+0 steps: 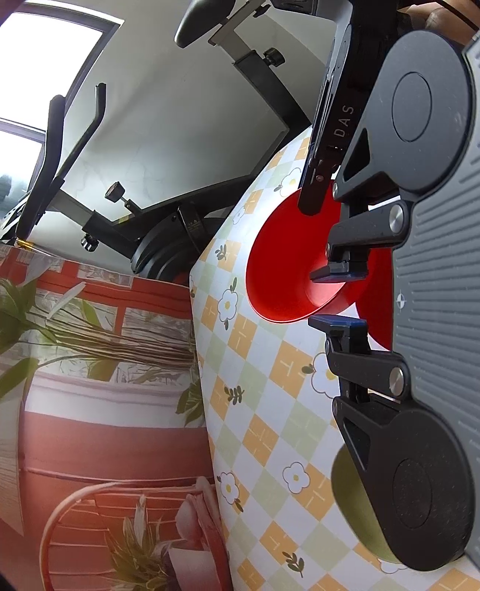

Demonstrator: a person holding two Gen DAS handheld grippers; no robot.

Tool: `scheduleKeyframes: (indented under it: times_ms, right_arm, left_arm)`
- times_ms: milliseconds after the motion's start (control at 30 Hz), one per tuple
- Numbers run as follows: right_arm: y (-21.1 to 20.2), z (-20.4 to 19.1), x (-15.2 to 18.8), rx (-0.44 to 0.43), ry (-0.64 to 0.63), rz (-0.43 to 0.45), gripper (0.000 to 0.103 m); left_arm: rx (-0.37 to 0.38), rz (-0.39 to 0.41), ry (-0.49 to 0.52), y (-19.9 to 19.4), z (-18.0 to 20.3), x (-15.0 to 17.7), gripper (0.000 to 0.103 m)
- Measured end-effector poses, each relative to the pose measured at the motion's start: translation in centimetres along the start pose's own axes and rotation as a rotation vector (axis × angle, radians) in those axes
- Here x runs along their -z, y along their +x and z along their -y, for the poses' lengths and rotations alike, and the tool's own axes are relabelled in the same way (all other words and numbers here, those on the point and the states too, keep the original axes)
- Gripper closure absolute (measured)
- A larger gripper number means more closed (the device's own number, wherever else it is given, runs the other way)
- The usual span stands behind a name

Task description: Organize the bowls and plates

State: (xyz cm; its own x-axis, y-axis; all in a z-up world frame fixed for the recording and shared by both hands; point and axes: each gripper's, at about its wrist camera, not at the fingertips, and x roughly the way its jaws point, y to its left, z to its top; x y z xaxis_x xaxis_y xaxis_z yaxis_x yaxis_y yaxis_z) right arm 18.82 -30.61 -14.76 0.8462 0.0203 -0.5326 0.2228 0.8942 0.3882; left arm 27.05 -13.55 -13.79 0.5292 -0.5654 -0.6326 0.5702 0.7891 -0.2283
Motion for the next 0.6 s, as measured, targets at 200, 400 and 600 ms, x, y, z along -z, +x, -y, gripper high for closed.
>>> scheduleKeyframes:
  times_ms: [200,400,600]
  right_arm:
    - [-1.1,-2.0,1.3,-0.005,-0.039,-0.022,0.091]
    - [-1.9,-3.3,2.8,0.007,-0.071,-0.052,0.09]
    - [-2.2,-3.8,4.1,0.029,-0.101,-0.085,0.09]
  left_arm:
    - [0.001,0.008,-0.033,-2.0,-1.0,1.6,0.084]
    - [0.007,0.01,-0.06,-3.3,-1.5,3.3,0.084]
    - [0.025,0.021,-0.109,-3.8,-1.8,4.4,0.084]
